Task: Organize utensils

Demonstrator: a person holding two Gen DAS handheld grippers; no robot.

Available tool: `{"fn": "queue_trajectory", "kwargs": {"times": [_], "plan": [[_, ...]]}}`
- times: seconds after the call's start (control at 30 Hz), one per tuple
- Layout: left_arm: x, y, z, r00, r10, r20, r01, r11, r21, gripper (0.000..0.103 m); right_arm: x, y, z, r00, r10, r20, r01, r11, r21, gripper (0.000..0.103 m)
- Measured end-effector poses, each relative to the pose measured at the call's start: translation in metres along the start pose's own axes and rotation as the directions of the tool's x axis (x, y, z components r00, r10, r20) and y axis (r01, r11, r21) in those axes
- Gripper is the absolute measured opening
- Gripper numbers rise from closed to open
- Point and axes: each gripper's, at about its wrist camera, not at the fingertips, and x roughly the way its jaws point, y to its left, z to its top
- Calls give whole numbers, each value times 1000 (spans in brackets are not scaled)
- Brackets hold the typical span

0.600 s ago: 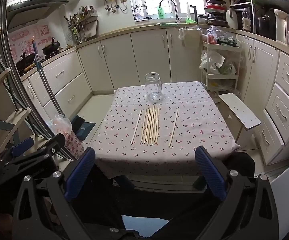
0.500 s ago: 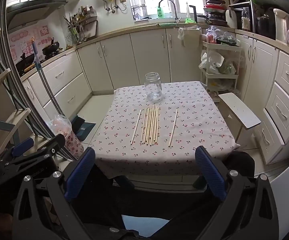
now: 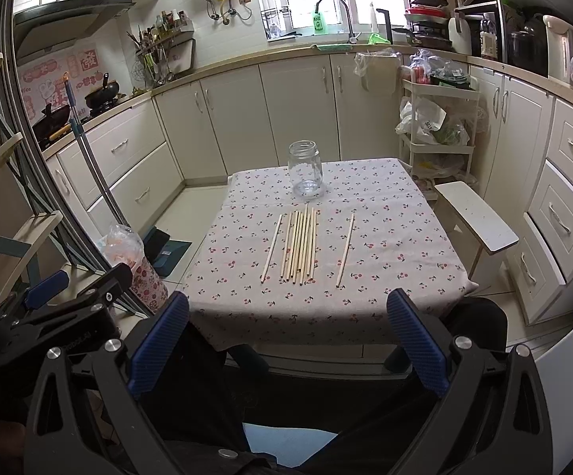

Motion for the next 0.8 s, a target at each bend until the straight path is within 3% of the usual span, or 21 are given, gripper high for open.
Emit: {"fn": "queue_trajectory", "kwargs": {"times": [0.8], "plan": [[0, -1, -1, 1000, 1, -1, -1, 1000, 0, 95, 2, 3, -4, 1000, 3, -4, -3, 1000, -1, 96]]}}
